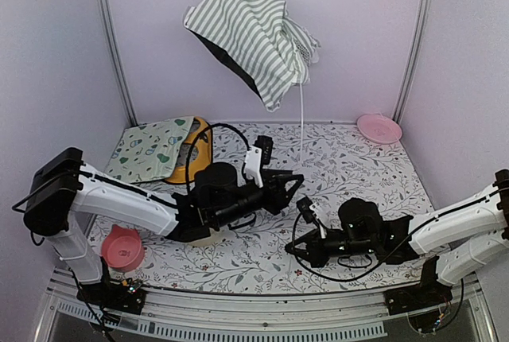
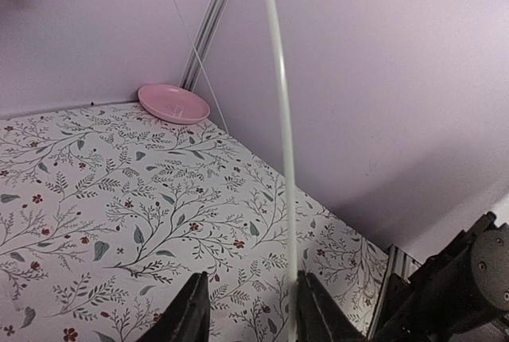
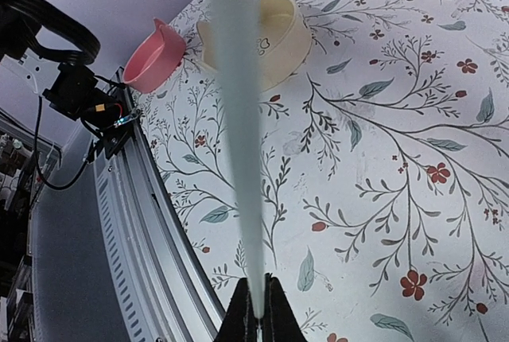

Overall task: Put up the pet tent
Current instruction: Pass from the left arm to the right, then pick up the tent fabric from the tent.

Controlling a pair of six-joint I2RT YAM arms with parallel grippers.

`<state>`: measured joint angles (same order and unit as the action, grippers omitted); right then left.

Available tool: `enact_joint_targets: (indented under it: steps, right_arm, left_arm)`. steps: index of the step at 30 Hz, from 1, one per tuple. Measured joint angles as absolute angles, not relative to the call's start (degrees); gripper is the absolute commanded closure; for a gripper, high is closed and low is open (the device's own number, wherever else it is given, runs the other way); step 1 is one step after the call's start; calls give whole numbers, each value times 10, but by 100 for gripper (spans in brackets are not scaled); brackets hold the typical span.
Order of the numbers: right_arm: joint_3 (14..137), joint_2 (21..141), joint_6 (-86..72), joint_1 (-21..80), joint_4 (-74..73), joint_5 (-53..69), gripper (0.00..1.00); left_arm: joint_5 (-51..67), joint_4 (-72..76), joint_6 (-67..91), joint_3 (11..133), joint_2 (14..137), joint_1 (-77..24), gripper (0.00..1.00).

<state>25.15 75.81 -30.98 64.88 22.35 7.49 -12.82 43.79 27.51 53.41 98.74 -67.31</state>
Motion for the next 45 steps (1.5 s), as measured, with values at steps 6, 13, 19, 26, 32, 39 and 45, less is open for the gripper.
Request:
enact_joint_targets:
  steps: [6, 13, 19, 26, 32, 39, 45]
  right_arm:
    - [274, 753, -307, 649, 200, 65, 100]
    - [300, 747, -305, 649, 193, 63, 100]
    - [314, 747, -301, 649, 178, 63, 100]
    - [328, 751, -295, 649, 165, 63, 100]
    - [338, 753, -292, 649, 158, 63, 100]
    - [343, 755, -291, 649, 145, 63, 100]
    - [347, 755, -290, 649, 139, 63, 100]
  left_arm:
    - [-129, 462, 265, 467, 944, -668, 56]
    - [-143, 474, 197, 445, 913, -623, 53]
    - [-157, 493, 69, 486, 931, -579, 54]
    - [-163, 512, -82, 584, 983, -570, 56]
    - [-193, 510, -154, 635, 1026, -559, 55]
    - [-218, 506, -205, 670, 1046, -541, 59]
    - [-216, 505, -230, 688, 1049, -532, 65]
